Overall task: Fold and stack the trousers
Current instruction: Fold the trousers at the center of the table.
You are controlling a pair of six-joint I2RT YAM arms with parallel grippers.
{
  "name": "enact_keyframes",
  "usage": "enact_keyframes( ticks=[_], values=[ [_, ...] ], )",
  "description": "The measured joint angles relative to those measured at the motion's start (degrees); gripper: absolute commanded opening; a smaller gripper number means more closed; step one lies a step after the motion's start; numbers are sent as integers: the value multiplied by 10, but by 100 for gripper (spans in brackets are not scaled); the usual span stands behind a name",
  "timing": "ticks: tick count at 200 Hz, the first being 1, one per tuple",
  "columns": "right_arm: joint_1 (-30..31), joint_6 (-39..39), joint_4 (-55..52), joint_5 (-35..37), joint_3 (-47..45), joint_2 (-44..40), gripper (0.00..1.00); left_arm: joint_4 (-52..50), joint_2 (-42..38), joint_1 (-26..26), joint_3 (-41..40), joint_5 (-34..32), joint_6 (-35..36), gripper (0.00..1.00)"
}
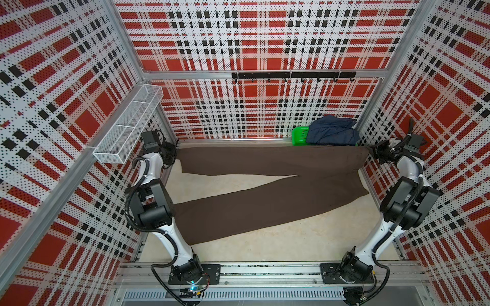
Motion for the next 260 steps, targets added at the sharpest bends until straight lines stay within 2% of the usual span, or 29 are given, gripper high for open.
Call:
enact_keyframes(
  ticks=[39, 61, 79, 116, 167, 209, 260],
  values=[
    [3, 34, 57, -18, -8, 8, 0, 0, 13, -4, 17, 13, -3, 0],
    [2, 37, 103, -25, -42, -1, 0, 7, 4, -3, 2, 20, -2, 0],
    [-1, 37, 132, -25, -92, -24, 0, 15, -37, 0, -59, 21, 2, 0],
    [-33, 24, 155, -21, -205, -100, 0, 19, -181, 11, -217, 17, 16, 0],
    [-68, -16, 165, -10, -287, -143, 0, 21, -338, 31, -386, 10, 31, 0],
    [-77, -44, 167, 6, -317, -152, 0, 5, -439, 55, -482, -3, 42, 0],
    [-89, -51, 183, 26, -365, -168, 0, -11, -513, 98, -562, -6, 48, 0]
  ],
)
